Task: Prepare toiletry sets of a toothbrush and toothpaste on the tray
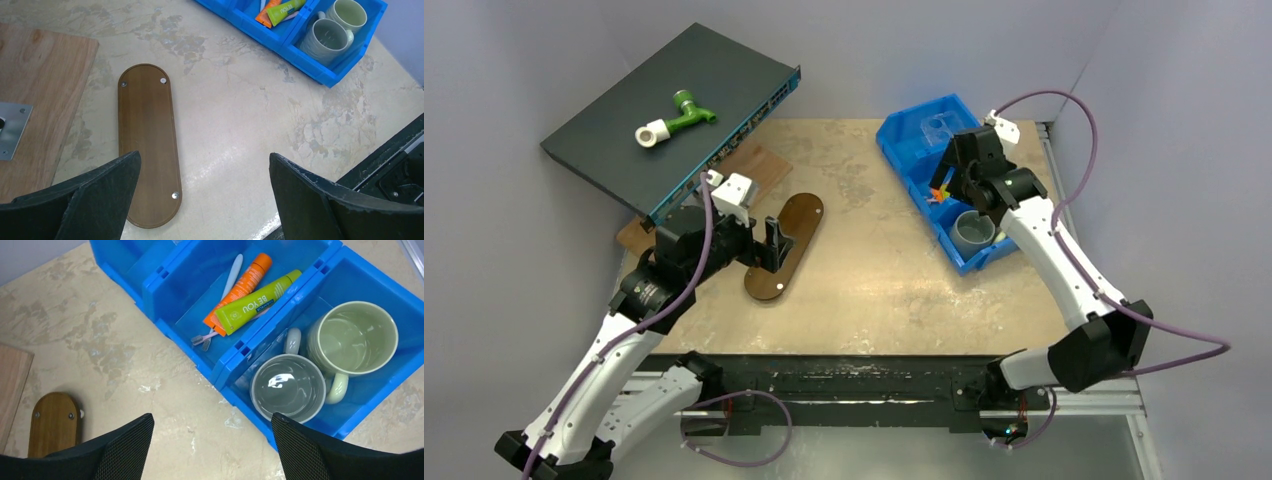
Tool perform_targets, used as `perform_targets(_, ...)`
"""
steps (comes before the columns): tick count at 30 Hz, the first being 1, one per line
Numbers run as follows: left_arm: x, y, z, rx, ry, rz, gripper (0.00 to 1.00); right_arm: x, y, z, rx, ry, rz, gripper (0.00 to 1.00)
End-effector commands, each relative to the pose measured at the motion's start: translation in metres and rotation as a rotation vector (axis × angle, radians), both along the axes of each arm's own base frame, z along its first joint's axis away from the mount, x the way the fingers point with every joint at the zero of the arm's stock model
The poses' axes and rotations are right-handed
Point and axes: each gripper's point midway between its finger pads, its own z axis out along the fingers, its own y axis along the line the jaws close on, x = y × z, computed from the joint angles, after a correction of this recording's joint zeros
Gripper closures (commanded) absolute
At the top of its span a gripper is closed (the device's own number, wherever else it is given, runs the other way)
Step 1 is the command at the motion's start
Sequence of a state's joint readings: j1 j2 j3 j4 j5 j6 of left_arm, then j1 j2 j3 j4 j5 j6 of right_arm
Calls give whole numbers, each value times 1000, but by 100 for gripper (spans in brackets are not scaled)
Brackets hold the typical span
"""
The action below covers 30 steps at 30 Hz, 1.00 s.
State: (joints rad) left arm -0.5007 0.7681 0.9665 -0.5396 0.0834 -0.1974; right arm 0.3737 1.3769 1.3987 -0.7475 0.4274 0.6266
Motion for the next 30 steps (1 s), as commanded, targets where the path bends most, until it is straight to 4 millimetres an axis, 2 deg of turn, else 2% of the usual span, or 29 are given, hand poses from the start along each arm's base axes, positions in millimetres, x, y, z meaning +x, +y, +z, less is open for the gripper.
perform_targets(1, -1, -4, 9, -18, -39, -24, 0, 14, -9, 8, 82, -16, -120, 12)
perform_targets(7, -2, -4, 12, -27, -45, -26, 0, 31, -25, -8, 108, 30, -262, 17)
perform_targets(13, -5, -3, 15, -39, -50, -25, 0, 43, -33, -18, 148, 54, -359, 17)
perform_targets(19, -8, -5, 18, -57, -53, -39, 0, 56, -44, -34, 195, 82, -445, 21)
perform_targets(30, -11, -5, 21, -74, -62, -41, 0, 73, -51, -87, 161, 260, -520, 30)
